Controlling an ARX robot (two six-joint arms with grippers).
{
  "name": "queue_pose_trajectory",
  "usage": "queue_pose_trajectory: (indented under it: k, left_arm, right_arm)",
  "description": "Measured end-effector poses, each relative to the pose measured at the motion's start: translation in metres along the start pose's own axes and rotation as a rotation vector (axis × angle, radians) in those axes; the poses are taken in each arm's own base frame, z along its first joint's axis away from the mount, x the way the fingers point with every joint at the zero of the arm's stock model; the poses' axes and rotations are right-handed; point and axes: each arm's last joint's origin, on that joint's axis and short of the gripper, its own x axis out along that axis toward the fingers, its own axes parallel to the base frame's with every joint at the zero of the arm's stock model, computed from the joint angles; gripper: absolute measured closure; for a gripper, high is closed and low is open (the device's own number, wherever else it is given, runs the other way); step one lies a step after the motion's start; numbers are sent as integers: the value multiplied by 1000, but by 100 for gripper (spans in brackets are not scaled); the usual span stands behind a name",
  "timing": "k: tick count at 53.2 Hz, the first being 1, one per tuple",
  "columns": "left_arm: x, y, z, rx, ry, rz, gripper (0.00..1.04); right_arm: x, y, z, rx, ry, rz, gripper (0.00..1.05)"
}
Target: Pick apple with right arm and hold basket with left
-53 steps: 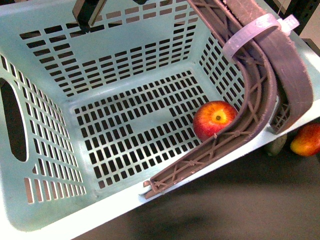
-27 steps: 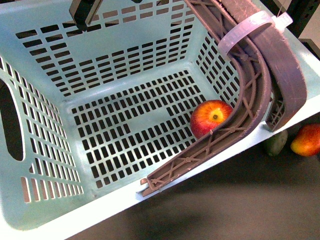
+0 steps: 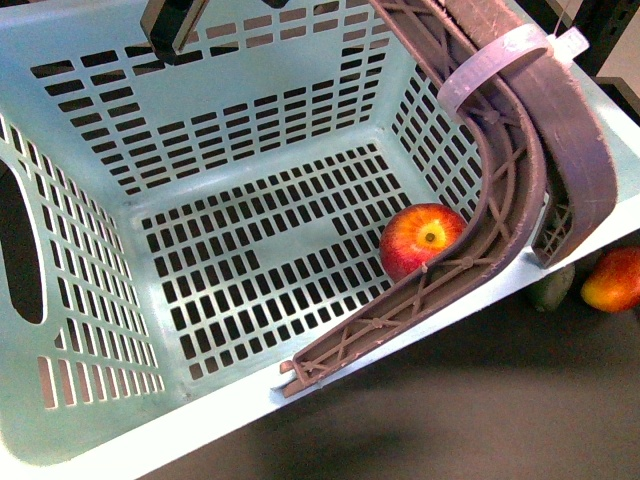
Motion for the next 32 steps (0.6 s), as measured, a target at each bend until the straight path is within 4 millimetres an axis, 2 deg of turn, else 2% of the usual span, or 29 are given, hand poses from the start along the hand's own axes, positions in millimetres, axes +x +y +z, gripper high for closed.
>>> queue_pose_trajectory:
  k: [3, 32]
  left_arm:
    - [0, 0, 0, 1, 2, -1, 90]
    - [0, 0, 0, 1, -1, 1, 90]
  right_arm:
    - [-2, 0, -4, 0, -14, 0, 103]
    - [-17, 0, -2, 0, -28, 2, 103]
